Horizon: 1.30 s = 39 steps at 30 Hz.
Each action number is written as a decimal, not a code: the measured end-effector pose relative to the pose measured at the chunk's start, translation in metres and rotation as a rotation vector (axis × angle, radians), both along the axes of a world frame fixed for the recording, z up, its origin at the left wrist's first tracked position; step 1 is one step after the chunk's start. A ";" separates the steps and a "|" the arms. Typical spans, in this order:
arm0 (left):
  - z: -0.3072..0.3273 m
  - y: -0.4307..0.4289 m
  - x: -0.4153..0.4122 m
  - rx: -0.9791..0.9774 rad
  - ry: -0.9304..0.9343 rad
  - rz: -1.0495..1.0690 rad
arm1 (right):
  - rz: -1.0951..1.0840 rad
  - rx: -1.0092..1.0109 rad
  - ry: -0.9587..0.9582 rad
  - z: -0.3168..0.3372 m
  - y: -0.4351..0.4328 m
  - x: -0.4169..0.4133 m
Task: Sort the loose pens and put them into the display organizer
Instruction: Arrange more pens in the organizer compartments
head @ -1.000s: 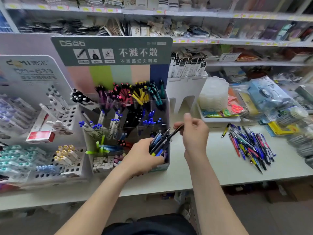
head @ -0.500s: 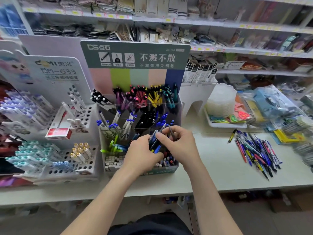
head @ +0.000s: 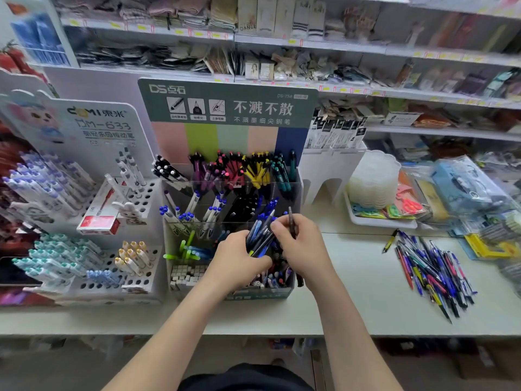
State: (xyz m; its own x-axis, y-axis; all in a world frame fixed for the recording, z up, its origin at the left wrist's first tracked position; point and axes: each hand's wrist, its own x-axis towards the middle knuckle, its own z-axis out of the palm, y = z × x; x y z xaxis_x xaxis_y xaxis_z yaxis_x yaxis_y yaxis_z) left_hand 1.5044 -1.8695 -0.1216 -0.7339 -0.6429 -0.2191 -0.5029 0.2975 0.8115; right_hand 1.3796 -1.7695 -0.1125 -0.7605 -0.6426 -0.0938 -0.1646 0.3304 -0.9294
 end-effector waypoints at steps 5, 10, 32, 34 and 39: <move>0.002 -0.003 -0.004 0.070 0.029 0.049 | -0.170 -0.190 -0.243 0.005 0.005 -0.021; 0.004 -0.010 -0.004 0.088 0.063 0.152 | 0.140 -0.128 -0.252 0.019 0.024 -0.039; 0.008 -0.008 -0.005 0.125 0.136 0.181 | 0.267 -0.268 -0.385 0.027 -0.003 -0.022; 0.007 -0.008 -0.005 0.120 0.142 0.194 | 0.231 -0.324 -0.511 0.028 -0.006 -0.016; 0.004 -0.007 -0.002 0.142 0.137 0.214 | -0.054 -0.513 -0.462 0.032 -0.015 -0.013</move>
